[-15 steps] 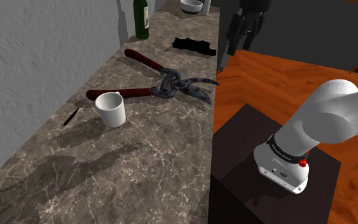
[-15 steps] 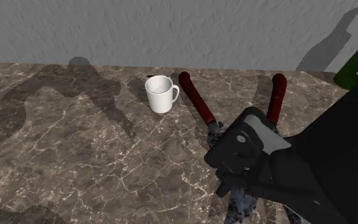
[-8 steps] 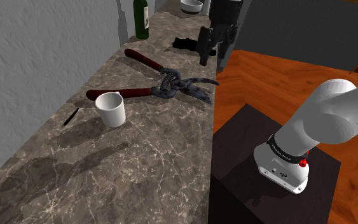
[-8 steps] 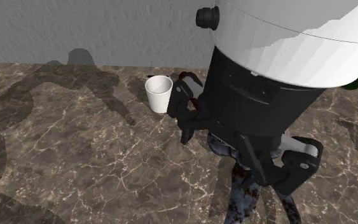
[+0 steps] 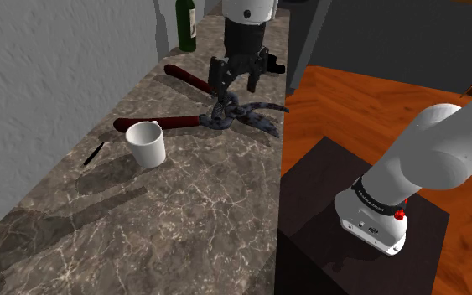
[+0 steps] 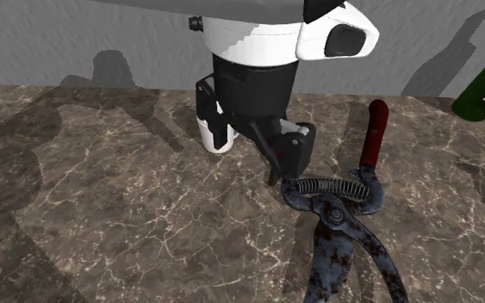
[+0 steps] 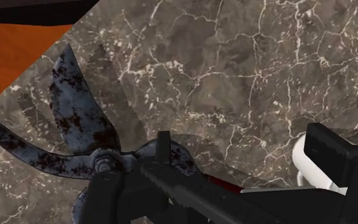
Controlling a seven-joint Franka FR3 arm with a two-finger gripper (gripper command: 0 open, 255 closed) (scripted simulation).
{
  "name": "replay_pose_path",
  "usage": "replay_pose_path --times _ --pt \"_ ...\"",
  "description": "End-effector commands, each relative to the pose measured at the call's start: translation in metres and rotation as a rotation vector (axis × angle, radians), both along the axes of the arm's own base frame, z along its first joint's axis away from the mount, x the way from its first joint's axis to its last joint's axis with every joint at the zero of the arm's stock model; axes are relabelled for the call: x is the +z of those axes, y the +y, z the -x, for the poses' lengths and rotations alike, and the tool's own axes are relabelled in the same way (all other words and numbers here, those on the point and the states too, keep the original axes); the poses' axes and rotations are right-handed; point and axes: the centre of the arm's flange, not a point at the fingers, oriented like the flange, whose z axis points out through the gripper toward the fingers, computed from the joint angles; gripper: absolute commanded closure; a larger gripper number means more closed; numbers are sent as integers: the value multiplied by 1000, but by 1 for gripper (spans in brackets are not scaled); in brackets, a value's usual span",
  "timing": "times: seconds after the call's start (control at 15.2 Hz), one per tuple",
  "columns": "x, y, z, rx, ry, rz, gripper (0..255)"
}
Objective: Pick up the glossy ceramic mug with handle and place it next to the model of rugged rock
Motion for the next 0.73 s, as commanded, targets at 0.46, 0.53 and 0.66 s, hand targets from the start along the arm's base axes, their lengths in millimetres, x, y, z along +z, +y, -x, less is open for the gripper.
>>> replay_pose_path --times 0.46,0.53,0.66 --pt "-42 103 -51 -5 -34 30 0" --pt "-47 114 -57 -5 -38 33 0" --pt "-56 136 -68 -6 -45 40 0"
